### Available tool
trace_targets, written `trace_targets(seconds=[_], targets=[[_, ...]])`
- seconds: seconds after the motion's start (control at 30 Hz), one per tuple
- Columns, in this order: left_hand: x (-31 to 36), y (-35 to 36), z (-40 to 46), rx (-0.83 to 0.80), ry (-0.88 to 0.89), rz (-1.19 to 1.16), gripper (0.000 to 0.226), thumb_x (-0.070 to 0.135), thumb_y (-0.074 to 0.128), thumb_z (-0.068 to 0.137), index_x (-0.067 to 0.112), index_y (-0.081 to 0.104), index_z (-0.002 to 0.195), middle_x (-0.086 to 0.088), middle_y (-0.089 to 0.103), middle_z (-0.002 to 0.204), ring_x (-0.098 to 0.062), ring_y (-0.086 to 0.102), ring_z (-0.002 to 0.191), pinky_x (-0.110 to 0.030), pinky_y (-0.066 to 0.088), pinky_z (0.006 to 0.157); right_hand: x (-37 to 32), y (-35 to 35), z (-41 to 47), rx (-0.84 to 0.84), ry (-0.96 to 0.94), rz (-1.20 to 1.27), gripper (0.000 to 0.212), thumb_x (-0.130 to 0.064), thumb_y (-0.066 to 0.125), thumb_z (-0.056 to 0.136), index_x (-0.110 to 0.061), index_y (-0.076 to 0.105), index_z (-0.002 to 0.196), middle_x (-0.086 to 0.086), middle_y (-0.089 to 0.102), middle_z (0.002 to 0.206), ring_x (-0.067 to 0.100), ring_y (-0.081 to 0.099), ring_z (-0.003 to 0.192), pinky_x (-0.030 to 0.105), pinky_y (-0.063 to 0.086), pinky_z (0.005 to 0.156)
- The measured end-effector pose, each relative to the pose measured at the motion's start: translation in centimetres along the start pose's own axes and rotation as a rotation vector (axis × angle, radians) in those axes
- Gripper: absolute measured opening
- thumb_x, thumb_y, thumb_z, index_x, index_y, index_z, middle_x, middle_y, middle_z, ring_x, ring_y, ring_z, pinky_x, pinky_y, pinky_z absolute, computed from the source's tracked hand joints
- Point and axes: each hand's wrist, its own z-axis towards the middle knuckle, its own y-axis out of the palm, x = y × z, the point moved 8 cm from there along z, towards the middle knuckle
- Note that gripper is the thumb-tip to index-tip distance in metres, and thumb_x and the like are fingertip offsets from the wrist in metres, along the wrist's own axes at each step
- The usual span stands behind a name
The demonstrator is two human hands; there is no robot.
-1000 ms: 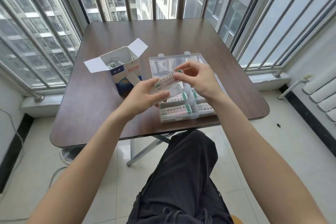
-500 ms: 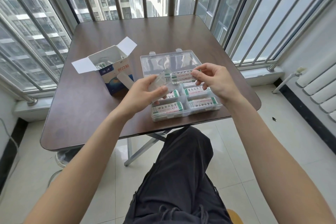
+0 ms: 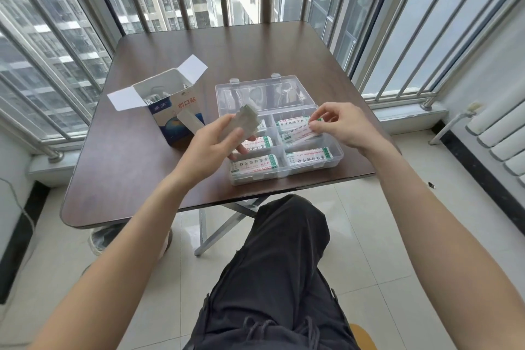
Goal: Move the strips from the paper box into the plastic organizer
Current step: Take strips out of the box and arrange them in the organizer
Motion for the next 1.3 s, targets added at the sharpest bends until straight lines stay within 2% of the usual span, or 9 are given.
trace_targets(seconds=[0.17, 0.27, 0.33, 0.43, 0.6, 0.67, 0.83, 1.03, 1.3], targets=[[-0.1, 0.3, -0.1, -0.019, -0.054, -0.085, 0.018, 0.017, 0.047, 0.098, 0.015, 0.054, 0.114, 0.01, 0.067, 0.082, 0.001, 0.059, 0.065, -0.013, 0.045, 0.055, -0.9, 0.2, 0.1, -0.012, -0.028, -0.351, 0.009, -0.03, 0.075, 0.077, -0.024, 0.072, 0.084, -0.005, 0.054, 0.092, 0.008, 0.05, 0.086, 0.026, 0.037, 0.074], [-0.1, 0.4, 0.0, -0.016, -0.044, -0.019, 0.016, 0.019, 0.046, 0.098, 0.017, 0.053, 0.113, 0.009, 0.068, 0.088, 0.001, 0.058, 0.066, -0.014, 0.044, 0.057, -1.6, -0.3, -0.3, 0.08, -0.054, -0.37, 0.016, -0.034, 0.07, 0.081, -0.022, 0.071, 0.092, -0.002, 0.054, 0.096, 0.009, 0.05, 0.088, 0.027, 0.039, 0.076], [0.8, 0.2, -0.2, 0.026, 0.064, 0.138, 0.012, 0.02, 0.047, 0.098, 0.019, 0.052, 0.108, 0.011, 0.067, 0.09, 0.001, 0.06, 0.072, -0.015, 0.045, 0.062, -3.2, -0.7, -1.3, 0.185, -0.103, -0.208, 0.021, -0.037, 0.062, 0.088, -0.018, 0.068, 0.096, -0.001, 0.062, 0.091, 0.009, 0.056, 0.078, 0.024, 0.044, 0.071], [3.2, 0.7, -0.9, 0.105, 0.374, 0.476, 0.015, 0.017, 0.051, 0.096, 0.012, 0.057, 0.109, 0.0, 0.067, 0.1, -0.012, 0.062, 0.089, -0.025, 0.05, 0.076, -5.1, 2.3, -2.8, -0.027, -0.054, 0.289, 0.031, -0.04, 0.054, 0.093, -0.013, 0.061, 0.106, 0.002, 0.066, 0.085, 0.011, 0.063, 0.061, 0.024, 0.052, 0.059], [4.0, 1.8, -1.2, 0.135, 0.561, 0.77, 0.026, 0.011, 0.063, 0.086, 0.008, 0.06, 0.111, -0.006, 0.063, 0.106, -0.02, 0.052, 0.097, -0.025, 0.043, 0.081, -5.9, 5.8, -3.3, -0.251, -0.014, 0.605, 0.031, -0.017, 0.066, 0.087, -0.008, 0.057, 0.116, 0.006, 0.069, 0.09, 0.017, 0.069, 0.079, 0.03, 0.059, 0.074], [3.6, 2.0, -1.2, 0.118, 0.544, 0.736, 0.033, 0.013, 0.067, 0.084, 0.009, 0.059, 0.115, -0.006, 0.062, 0.109, -0.018, 0.05, 0.1, -0.025, 0.041, 0.084, -5.3, 5.9, -2.9, -0.216, -0.042, 0.571, 0.029, -0.01, 0.07, 0.084, -0.009, 0.061, 0.111, 0.007, 0.069, 0.091, 0.015, 0.067, 0.081, 0.031, 0.057, 0.079], [1.9, 0.6, -1.3, 0.072, 0.347, 0.429, 0.054, 0.036, 0.071, 0.08, 0.017, 0.052, 0.127, 0.005, 0.061, 0.112, -0.006, 0.055, 0.102, -0.016, 0.044, 0.087, -5.2, 5.2, -2.8, -0.107, -0.123, 0.441, 0.016, -0.007, 0.072, 0.081, -0.008, 0.068, 0.096, 0.009, 0.068, 0.089, 0.014, 0.064, 0.075, 0.022, 0.054, 0.068], [-0.4, -1.2, -2.0, 0.135, 0.214, 0.368, 0.018, 0.028, 0.068, 0.084, 0.026, 0.068, 0.103, 0.016, 0.061, 0.086, -0.003, 0.054, 0.082, -0.025, 0.042, 0.074, -5.6, 6.3, -2.8, -0.084, -0.225, 0.192, 0.015, -0.013, 0.074, 0.079, -0.026, 0.066, 0.082, 0.006, 0.068, 0.086, 0.019, 0.067, 0.075, 0.027, 0.056, 0.071], [-0.3, -0.8, -2.2, 0.1, 0.234, 0.515, 0.016, 0.037, 0.068, 0.083, 0.028, 0.073, 0.095, 0.023, 0.056, 0.087, -0.009, 0.045, 0.086, -0.038, 0.037, 0.083, -6.4, 7.0, -2.9, -0.09, -0.346, -0.236, 0.004, -0.027, 0.07, 0.078, -0.029, 0.067, 0.079, -0.011, 0.068, 0.078, 0.006, 0.059, 0.075, 0.038, 0.052, 0.076]])
